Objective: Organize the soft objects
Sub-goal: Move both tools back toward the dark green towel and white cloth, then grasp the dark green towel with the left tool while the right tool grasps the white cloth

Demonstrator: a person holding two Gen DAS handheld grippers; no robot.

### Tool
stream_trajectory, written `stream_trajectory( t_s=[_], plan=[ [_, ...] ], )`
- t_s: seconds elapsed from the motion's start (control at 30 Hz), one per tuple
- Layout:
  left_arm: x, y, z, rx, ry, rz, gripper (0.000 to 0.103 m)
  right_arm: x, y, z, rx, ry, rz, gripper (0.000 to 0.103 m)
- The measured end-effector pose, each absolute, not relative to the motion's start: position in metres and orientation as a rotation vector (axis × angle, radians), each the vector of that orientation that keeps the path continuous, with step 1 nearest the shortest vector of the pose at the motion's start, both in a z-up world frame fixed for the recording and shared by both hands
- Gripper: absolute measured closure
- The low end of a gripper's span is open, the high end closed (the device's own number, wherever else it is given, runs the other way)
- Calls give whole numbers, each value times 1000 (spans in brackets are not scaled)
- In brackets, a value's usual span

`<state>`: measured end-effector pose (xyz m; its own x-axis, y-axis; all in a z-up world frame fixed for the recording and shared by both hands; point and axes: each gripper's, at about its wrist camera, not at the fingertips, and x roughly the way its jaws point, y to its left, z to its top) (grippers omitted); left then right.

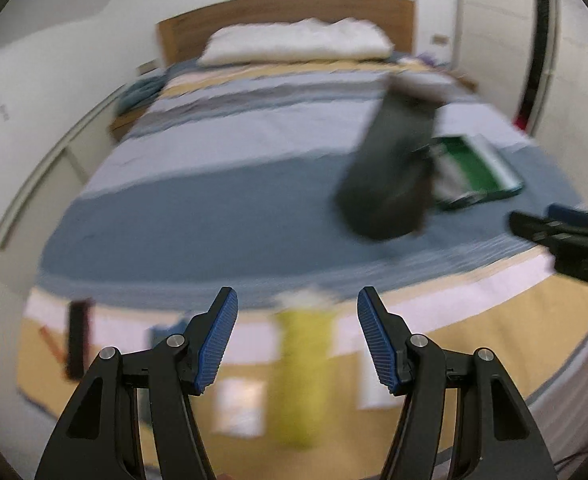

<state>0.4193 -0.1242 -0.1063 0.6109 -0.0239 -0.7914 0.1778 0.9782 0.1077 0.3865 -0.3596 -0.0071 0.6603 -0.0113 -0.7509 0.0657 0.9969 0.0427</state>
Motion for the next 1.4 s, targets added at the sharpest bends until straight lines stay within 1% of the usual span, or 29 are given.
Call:
stream_trajectory(
  t_s=[0.2,0.4,0.67,0.83,1.07,1.17,1.23,1.33,1.4],
  plan=[
    [412,-48,-152,250,996,-2,47,386,-294,-41,77,946,48,24],
    [420,-7,-194,261,1042,21,47,394,-257,-85,76,1028,40,24],
    [445,24,-245,257,1116,-32,47,419,-250,-150,112,1125,-112,24],
    [451,26,-260,247,1140,-81,47,445,-244,-195,114,1160,-174,25],
    [454,23,-277,230,1190,-137,47,451,-250,-219,118,1174,-201,25],
    [456,24,-286,248,1196,-141,47,454,-251,-225,118,1177,-190,28],
    [457,23,-292,266,1203,-141,46,453,-253,-228,117,1181,-179,31],
    [458,25,-296,273,1204,-136,46,454,-253,-230,108,1178,-163,38],
    [458,26,-298,273,1203,-132,46,455,-251,-232,99,1180,-150,46]
  ],
)
